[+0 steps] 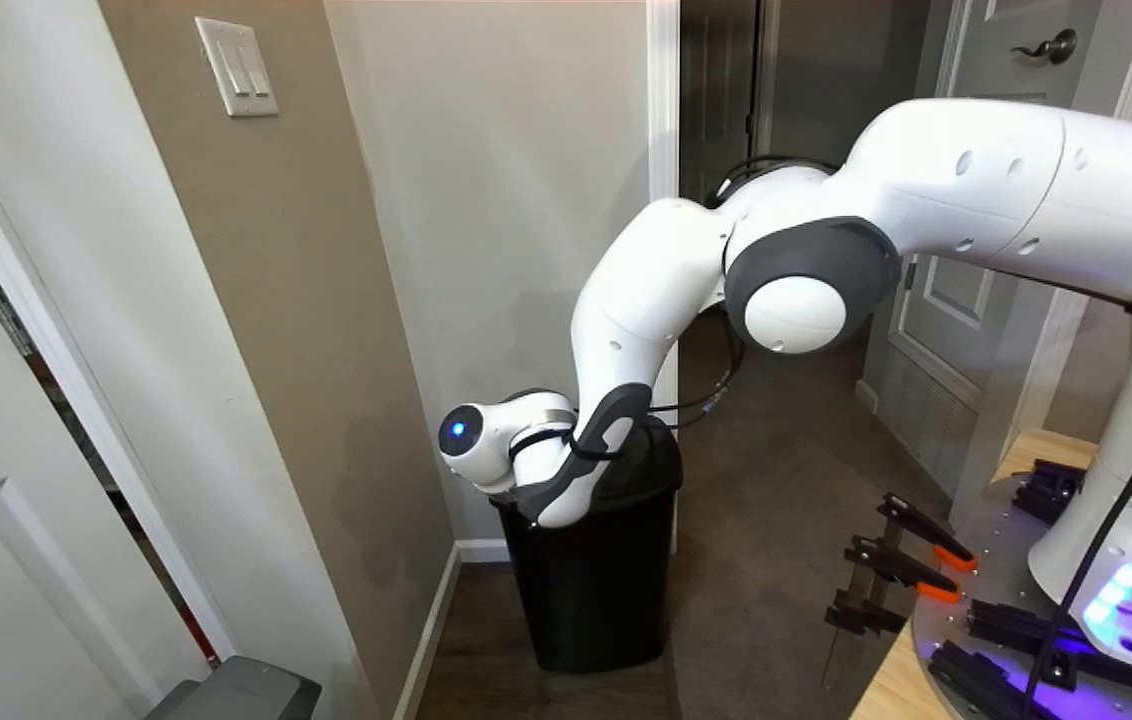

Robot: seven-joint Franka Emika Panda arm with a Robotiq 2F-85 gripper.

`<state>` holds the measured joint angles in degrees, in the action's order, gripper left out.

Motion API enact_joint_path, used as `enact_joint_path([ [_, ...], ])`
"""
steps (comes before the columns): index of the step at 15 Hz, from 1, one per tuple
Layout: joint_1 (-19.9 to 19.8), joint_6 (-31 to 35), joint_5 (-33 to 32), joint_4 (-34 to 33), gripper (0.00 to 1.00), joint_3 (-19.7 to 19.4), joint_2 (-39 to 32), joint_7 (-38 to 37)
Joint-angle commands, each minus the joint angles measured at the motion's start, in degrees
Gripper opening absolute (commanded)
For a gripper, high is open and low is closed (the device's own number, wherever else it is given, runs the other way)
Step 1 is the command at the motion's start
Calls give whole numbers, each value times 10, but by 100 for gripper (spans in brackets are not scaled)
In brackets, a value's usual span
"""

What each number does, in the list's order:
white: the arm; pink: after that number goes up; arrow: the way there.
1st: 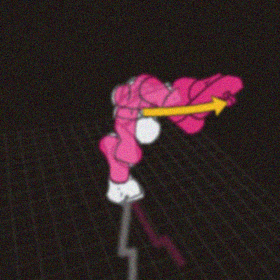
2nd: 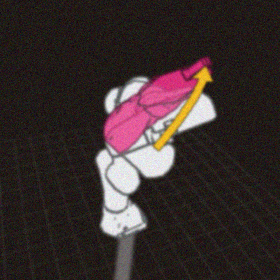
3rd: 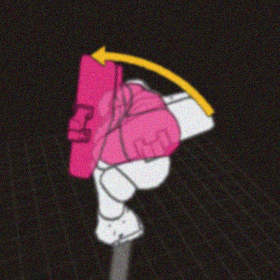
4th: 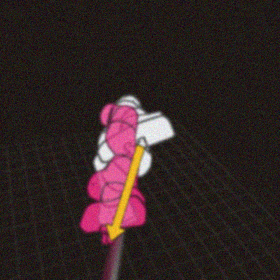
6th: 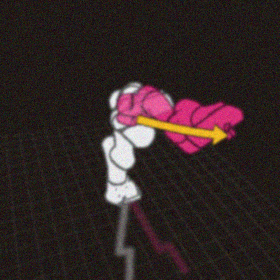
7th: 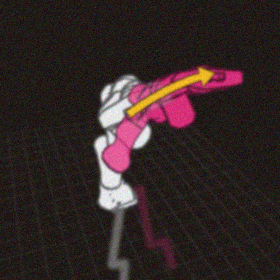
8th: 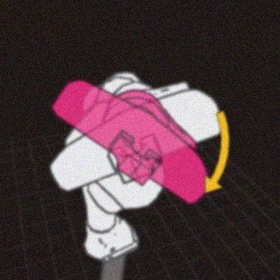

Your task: Completely open the bin

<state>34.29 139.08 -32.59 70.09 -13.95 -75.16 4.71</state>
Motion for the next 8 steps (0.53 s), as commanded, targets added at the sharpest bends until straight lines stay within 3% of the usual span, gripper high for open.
enact_joint_path([
  [1, 30, 12, -33, 9, 100, -45, -14, -42],
  [8, 60, 6, -39, 6, 100, -91, -36, -72],
])
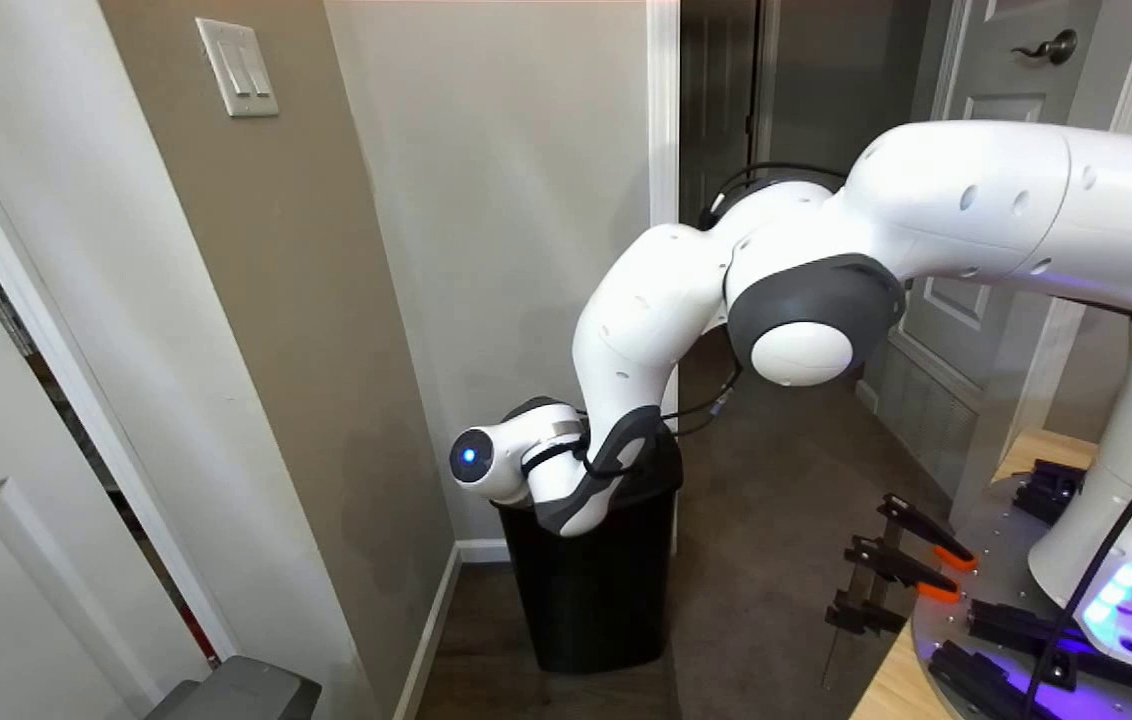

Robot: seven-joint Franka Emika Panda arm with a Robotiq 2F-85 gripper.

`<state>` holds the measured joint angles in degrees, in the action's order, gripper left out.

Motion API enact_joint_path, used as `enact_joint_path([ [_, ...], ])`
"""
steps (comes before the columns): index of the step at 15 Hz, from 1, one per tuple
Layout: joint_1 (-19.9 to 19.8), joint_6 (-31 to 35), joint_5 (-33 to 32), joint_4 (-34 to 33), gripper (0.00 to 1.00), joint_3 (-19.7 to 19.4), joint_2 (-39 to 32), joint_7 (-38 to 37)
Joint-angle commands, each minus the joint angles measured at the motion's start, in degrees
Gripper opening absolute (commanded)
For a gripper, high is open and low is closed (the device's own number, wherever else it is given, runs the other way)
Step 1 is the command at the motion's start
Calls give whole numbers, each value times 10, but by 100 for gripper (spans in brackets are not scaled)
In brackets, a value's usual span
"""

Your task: Completely open the bin

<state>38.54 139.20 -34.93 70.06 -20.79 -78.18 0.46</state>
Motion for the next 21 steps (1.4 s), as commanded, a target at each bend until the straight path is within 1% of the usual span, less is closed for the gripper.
enact_joint_path([
  [1, 22, 4, -16, 6, 100, -28, -9, -33],
  [4, 29, 4, -12, 6, 100, -37, -21, -40],
  [7, 31, 7, -7, 8, 100, -33, -30, -42],
  [10, 37, 2, -10, 8, 100, -42, -37, -49],
  [16, 64, -9, -17, 17, 100, -82, -30, -64],
  [21, 107, -36, -23, 32, 100, -123, -22, -68],
])
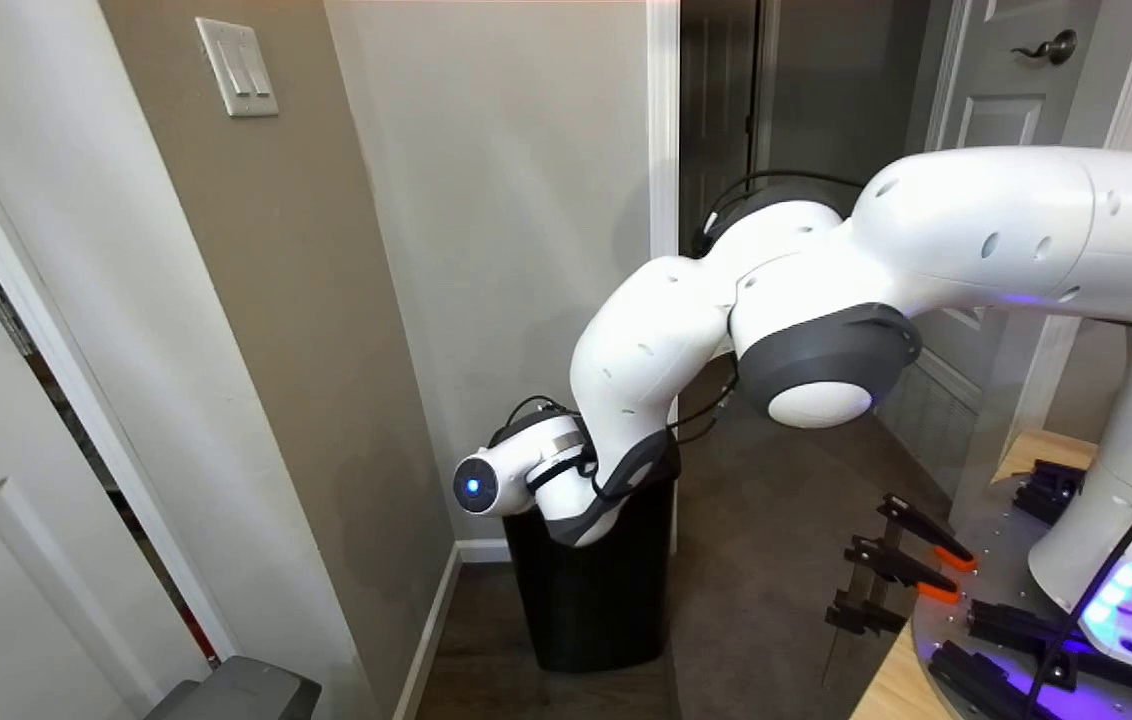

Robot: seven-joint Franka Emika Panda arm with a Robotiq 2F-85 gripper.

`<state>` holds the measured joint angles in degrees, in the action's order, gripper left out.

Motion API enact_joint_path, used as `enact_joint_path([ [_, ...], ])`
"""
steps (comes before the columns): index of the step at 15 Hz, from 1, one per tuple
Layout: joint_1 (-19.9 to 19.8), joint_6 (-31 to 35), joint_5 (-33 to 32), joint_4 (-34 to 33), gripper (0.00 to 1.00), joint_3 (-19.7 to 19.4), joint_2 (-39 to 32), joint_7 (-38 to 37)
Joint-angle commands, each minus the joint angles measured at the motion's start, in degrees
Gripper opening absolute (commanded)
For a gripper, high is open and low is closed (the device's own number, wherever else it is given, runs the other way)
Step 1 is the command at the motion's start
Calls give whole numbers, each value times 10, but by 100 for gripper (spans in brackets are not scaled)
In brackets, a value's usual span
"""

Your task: Completely open the bin

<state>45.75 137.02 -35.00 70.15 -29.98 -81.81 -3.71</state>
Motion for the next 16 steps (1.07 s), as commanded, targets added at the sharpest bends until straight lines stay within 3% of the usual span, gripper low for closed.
enact_joint_path([
  [1, 44, -21, -22, 36, 100, -40, 17, -26],
  [8, 85, -20, -8, 74, 100, -88, 33, -27],
  [15, 78, 26, -5, 137, 100, -117, 85, -57],
  [16, 58, 18, -45, 135, 100, -95, 105, -73],
])
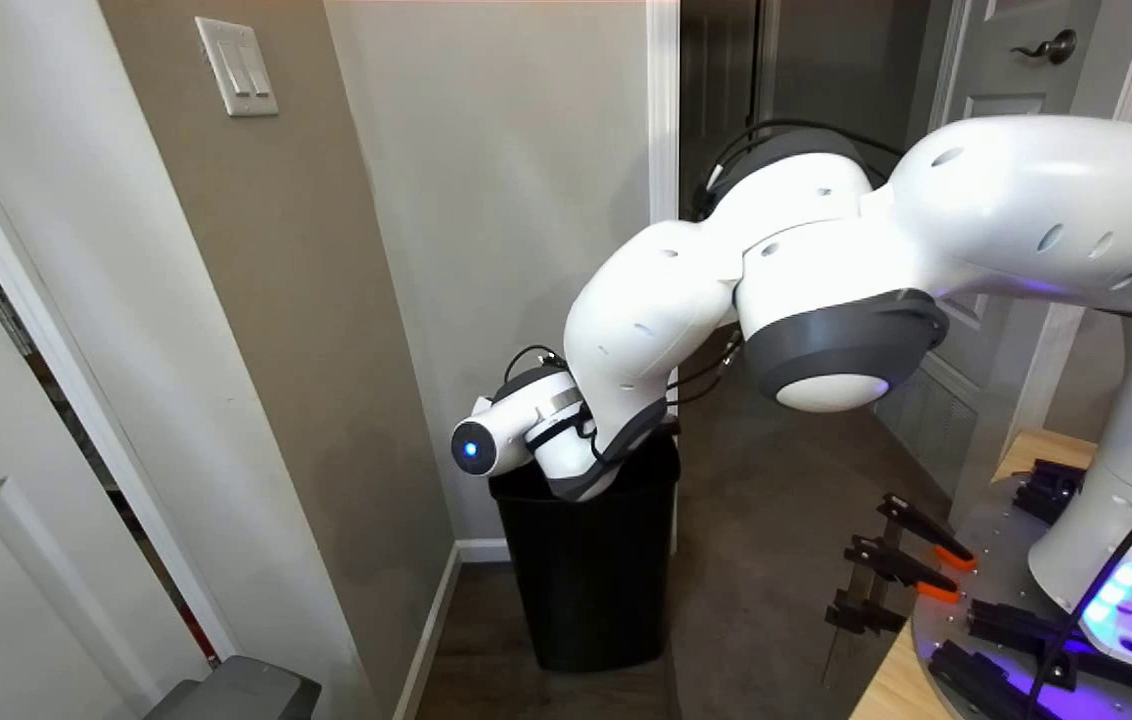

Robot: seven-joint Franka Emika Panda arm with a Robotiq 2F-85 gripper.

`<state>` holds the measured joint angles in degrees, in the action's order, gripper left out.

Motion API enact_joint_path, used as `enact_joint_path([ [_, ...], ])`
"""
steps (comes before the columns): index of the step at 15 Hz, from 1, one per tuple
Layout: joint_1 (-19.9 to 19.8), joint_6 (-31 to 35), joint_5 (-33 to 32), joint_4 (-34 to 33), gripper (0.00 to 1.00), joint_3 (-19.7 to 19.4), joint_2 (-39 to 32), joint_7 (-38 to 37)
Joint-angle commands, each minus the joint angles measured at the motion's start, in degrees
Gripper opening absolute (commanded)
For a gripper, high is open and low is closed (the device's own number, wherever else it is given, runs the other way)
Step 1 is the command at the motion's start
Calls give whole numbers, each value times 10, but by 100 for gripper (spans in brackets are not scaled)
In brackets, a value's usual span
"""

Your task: Completely open the bin

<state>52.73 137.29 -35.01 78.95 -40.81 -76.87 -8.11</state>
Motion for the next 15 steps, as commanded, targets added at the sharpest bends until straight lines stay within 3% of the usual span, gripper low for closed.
enact_joint_path([
  [1, -17, 18, -51, 51, 100, 13, 65, -30],
  [8, -81, 20, -135, 55, 100, 54, 132, -43],
  [15, -190, 14, -233, 45, 100, 157, 202, -35],
])
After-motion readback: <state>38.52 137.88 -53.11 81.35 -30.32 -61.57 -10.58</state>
